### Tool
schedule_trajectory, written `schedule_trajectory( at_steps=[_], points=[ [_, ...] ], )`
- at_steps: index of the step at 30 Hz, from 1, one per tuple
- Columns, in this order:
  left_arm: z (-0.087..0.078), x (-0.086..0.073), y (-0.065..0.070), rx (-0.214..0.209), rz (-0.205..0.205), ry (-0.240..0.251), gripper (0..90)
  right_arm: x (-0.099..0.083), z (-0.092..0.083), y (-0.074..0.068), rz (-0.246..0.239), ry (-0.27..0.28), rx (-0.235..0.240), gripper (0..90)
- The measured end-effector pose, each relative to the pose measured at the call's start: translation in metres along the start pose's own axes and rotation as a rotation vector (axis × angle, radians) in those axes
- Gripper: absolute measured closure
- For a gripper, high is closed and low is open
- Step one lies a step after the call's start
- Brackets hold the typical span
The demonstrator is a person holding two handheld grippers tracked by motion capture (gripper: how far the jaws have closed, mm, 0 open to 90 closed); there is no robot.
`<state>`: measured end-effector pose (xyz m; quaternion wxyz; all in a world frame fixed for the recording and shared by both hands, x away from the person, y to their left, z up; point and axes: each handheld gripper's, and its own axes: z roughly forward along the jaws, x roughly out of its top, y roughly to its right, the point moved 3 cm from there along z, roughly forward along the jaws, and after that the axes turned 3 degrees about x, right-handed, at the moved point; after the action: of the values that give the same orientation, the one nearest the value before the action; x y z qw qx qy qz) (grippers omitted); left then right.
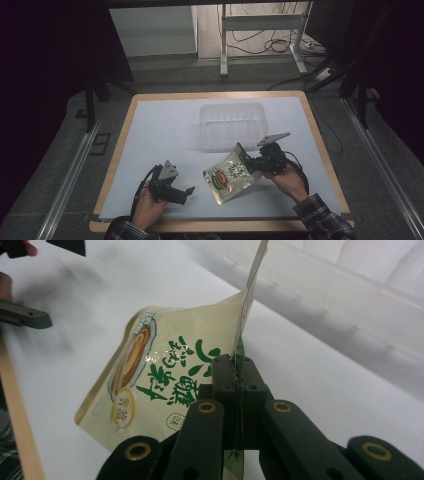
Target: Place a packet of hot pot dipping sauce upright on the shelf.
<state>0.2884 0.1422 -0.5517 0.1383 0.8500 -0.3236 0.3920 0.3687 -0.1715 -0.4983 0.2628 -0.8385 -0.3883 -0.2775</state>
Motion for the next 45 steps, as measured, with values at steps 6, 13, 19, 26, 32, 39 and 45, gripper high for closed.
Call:
schedule_trajectory(
  at_steps=[6, 13, 19, 26, 32, 39, 45],
  points=[
    [0.000, 0.000, 0.001, 0.001, 0.002, 0.004, 0.0, 0.011, -0.007, -0.008, 0.000, -0.002, 0.014, 88.8],
    [0.000, 0.000, 0.001, 0.000, 0.001, 0.004, 0.0, 0.027, -0.018, -0.017, 0.016, 0.002, 0.048, 88.9],
    [0.000, 0.001, 0.001, 0.000, 0.002, 0.007, 0.0, 0.039, -0.024, -0.026, 0.001, 0.000, 0.062, 88.9],
    [0.000, 0.001, 0.001, -0.001, 0.001, 0.008, 0.0, 0.051, -0.030, -0.035, -0.013, -0.001, 0.083, 89.0],
    [-0.001, 0.001, 0.001, 0.000, -0.002, 0.013, 0.0, 0.059, -0.037, -0.038, -0.019, 0.008, 0.094, 89.1],
    [-0.001, 0.001, 0.001, 0.001, -0.004, 0.013, 0.0, 0.065, -0.046, -0.036, -0.021, 0.010, 0.063, 89.1],
    [-0.001, 0.001, 0.001, 0.001, -0.004, 0.014, 0.0, 0.069, -0.053, -0.032, -0.007, 0.018, 0.047, 89.1]
  ],
)
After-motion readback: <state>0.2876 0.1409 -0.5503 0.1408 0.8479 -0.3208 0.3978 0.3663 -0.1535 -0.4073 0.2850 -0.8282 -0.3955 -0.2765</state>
